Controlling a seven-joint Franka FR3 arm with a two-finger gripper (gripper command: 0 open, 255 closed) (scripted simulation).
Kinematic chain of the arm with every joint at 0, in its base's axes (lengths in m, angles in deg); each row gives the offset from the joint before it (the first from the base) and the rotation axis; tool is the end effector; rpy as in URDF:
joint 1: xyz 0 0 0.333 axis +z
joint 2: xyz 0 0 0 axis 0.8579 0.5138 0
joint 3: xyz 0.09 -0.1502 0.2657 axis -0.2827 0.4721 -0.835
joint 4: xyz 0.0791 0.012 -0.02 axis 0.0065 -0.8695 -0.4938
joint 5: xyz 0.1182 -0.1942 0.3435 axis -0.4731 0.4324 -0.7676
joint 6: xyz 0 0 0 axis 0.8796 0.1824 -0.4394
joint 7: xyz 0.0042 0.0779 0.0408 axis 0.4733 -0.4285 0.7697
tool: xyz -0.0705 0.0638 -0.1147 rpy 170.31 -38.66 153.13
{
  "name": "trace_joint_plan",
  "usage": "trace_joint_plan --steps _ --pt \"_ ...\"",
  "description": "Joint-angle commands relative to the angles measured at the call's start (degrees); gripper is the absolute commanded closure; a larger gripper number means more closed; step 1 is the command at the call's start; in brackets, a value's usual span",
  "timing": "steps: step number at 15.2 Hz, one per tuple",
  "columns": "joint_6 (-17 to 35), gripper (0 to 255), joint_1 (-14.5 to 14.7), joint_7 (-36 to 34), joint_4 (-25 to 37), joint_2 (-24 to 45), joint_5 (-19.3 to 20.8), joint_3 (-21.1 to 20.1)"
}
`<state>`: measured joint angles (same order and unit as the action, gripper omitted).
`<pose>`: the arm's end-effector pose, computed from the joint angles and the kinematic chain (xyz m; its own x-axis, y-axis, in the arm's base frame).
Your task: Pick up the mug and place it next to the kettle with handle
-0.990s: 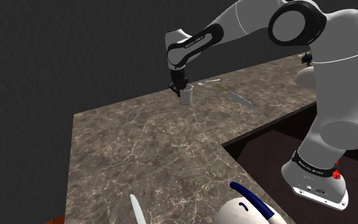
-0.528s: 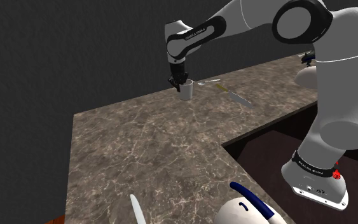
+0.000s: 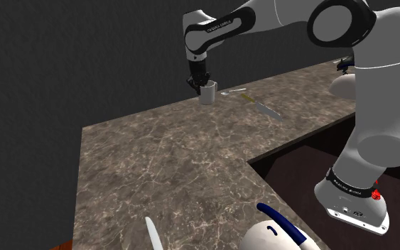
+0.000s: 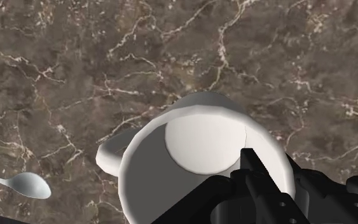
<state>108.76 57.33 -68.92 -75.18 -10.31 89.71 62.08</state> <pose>0.6919 -0.0090 0.3814 0.9758 -0.2182 -0.0165 -0.2172 -0.9749 0.0488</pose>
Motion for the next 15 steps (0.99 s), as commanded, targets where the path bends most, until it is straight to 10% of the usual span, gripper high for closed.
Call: trace_joint_plan --steps 1,15 --pt "-1.3 255 0.0 0.0 0.8 -0.5 0.0 0.0" --pt "-11.9 255 0.2 0.5 11.0 -0.9 -0.2 -0.1"
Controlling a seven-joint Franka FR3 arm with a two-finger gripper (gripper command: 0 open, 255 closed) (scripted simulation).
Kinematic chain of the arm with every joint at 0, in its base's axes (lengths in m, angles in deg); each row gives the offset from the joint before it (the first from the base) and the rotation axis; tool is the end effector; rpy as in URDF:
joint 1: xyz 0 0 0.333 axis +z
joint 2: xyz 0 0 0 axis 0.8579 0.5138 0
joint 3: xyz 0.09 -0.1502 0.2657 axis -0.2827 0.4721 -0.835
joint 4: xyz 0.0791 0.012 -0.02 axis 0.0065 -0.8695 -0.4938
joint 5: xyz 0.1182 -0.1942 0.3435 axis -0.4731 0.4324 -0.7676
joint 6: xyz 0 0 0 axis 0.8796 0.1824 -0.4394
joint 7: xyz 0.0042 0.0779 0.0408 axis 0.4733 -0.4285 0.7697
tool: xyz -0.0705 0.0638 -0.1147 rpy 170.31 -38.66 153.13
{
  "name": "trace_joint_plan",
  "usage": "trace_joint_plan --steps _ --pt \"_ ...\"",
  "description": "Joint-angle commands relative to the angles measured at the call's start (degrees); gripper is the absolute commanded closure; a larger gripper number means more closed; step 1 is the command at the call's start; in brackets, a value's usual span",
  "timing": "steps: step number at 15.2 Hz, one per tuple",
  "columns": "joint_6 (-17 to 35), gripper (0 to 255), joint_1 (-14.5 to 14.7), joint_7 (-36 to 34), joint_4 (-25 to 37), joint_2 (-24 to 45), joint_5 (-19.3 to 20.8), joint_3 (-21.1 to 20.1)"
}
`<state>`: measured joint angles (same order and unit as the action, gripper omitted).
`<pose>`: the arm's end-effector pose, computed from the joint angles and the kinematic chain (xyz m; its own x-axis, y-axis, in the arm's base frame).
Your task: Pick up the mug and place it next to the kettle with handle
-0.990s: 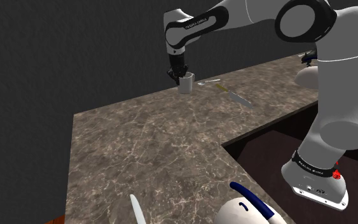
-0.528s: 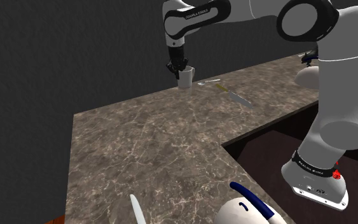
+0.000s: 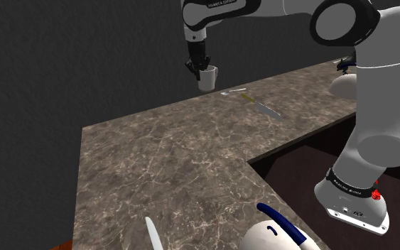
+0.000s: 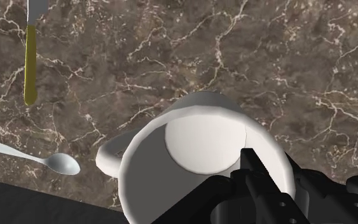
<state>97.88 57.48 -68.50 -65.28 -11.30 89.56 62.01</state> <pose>0.6916 -0.0082 0.4629 0.9758 -0.2182 -0.0165 -0.2171 -0.9749 0.0489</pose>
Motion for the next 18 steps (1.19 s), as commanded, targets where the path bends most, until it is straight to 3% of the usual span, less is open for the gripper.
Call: trace_joint_plan --steps 1,17,18 --pt "-1.8 255 0.0 0.1 2.0 0.2 0.0 0.0" --pt "-16.8 255 0.4 0.7 22.0 5.2 0.1 0.0" --pt "-15.3 255 1.0 -0.3 17.6 2.4 0.1 -0.2"
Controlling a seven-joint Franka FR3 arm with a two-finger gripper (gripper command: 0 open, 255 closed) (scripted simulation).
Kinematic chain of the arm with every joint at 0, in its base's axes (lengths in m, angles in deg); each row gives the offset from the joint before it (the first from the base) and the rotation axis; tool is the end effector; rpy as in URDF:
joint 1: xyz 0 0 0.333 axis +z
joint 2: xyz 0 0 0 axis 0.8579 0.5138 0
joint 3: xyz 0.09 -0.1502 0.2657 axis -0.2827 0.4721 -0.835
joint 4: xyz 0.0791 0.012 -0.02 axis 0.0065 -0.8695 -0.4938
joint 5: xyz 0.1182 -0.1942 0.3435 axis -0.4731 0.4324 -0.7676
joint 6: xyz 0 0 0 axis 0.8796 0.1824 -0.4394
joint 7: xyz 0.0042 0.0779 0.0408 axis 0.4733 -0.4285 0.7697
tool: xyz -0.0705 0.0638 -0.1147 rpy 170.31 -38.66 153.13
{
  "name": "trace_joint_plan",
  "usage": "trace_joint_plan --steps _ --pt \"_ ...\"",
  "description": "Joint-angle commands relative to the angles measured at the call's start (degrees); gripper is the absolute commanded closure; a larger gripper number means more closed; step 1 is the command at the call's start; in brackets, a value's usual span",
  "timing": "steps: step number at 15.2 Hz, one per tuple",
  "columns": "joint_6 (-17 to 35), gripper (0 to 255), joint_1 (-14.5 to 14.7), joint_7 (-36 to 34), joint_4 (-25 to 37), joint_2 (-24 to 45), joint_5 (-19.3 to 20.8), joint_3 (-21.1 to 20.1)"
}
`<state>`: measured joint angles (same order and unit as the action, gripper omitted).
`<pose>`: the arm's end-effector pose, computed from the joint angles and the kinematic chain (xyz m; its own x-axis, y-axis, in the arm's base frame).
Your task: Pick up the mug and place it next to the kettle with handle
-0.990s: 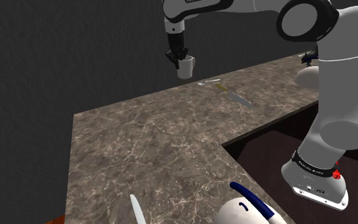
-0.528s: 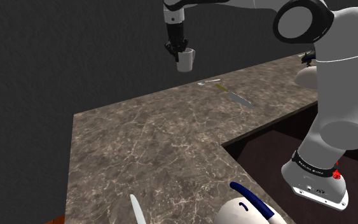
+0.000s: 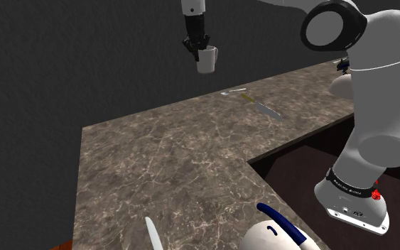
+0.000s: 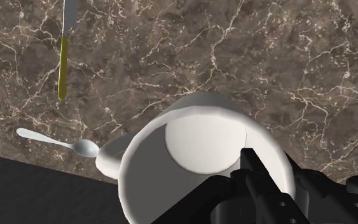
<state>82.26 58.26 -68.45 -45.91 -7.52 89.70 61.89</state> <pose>0.6887 -0.0016 0.5594 0.9758 -0.2182 -0.0167 -0.2172 -0.9749 0.0489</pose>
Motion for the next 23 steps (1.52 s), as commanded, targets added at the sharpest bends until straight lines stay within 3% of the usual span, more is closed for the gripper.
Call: trace_joint_plan --steps 1,5,11,23 --pt "1.6 255 0.8 -1.3 -5.5 -3.8 0.0 -0.4" --pt "5.1 255 3.2 -5.3 -17.2 -11.8 -0.1 -1.7" --pt "7.9 255 6.7 -11.6 -29.1 -20.7 -0.7 -4.3" --pt "9.6 255 13.6 -25.4 -42.2 -31.9 -3.2 -11.4"
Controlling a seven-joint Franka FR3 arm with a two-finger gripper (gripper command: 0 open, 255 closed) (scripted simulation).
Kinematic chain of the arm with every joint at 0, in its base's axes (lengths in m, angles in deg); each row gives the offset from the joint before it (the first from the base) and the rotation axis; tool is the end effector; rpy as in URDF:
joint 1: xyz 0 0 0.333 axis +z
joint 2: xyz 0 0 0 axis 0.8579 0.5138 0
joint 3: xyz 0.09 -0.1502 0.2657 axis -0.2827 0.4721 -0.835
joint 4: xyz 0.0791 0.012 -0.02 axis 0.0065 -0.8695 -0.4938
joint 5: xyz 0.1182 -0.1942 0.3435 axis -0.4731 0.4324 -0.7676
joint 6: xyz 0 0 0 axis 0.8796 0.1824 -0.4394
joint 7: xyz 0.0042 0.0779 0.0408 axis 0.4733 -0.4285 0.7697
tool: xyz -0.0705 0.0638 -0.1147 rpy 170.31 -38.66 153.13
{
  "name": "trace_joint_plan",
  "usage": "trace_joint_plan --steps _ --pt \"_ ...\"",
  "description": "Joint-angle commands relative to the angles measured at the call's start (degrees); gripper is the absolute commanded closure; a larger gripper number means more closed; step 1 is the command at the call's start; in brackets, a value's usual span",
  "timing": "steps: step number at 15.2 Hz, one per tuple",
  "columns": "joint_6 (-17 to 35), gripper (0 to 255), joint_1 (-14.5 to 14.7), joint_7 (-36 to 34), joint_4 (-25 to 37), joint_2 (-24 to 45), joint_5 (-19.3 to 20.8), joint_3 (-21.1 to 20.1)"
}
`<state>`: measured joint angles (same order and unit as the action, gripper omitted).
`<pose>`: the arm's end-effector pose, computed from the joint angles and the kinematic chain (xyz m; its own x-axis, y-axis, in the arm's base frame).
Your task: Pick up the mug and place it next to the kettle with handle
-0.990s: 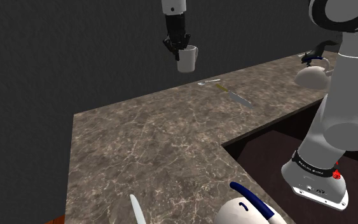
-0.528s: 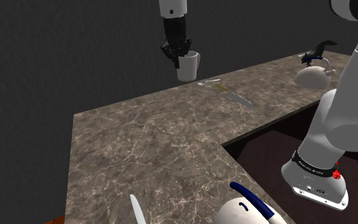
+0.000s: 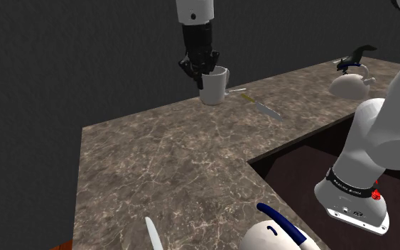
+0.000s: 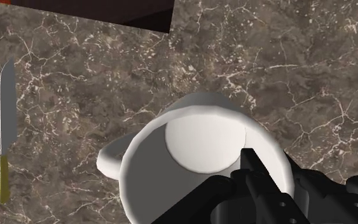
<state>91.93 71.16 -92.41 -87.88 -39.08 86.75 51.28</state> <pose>0.4907 0.2285 0.5583 0.9761 -0.2167 -0.0169 -0.2157 -0.9752 0.0490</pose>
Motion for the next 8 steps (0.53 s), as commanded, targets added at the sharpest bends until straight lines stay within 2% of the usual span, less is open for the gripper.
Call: trace_joint_plan --steps 1,8 --pt "-0.1 255 1.2 -2.7 -0.8 -0.9 -0.5 -1.5" --pt "-0.2 255 5.3 -11.7 -3.0 -3.3 -2.2 -6.7"
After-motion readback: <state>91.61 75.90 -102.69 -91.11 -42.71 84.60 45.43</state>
